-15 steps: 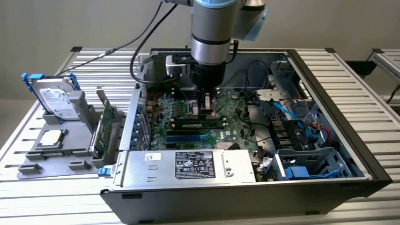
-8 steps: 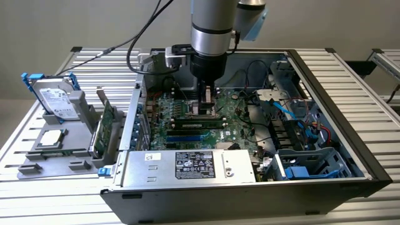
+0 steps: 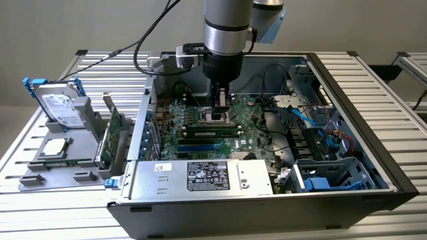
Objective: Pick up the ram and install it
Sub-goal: 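Press down the ram until it locks into place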
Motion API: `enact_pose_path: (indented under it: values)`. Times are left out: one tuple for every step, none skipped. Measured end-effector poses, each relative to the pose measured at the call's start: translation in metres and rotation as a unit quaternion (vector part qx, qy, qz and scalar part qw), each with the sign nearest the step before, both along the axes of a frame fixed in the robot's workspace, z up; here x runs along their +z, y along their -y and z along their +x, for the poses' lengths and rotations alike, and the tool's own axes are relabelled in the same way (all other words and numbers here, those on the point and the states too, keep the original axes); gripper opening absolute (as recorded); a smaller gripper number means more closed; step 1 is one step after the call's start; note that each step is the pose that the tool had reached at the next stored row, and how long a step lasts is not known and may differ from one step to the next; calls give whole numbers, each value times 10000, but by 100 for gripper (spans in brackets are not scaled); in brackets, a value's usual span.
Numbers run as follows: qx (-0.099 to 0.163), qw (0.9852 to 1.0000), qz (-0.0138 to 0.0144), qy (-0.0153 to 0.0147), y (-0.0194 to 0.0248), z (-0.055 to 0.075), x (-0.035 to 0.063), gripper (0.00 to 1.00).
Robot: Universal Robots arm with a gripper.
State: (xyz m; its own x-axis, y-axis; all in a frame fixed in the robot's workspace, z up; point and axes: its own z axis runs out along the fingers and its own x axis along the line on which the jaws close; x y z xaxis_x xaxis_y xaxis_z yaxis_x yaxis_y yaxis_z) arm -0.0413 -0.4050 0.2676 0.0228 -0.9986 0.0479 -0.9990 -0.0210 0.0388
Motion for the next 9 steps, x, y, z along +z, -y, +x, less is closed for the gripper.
enact_pose_path:
  values:
    - [-3, 10000, -1, 0, 0, 0, 1, 11]
    - [-39, 10000, 0, -1, 0, 0, 1, 11]
    - [-109, 9999, -1, 0, 0, 0, 1, 11]
    - [-187, 9998, -2, -1, 0, 0, 1, 11]
    - [-266, 9996, -1, 0, 0, 0, 1, 11]
    - [-345, 9994, -1, 0, 0, 0, 1, 11]
    - [-426, 9991, -1, 0, 0, 0, 0, 11]
    - [-504, 9987, -1, -1, 0, 0, 0, 11]
    - [-584, 9983, -1, 0, 0, 0, 0, 11]
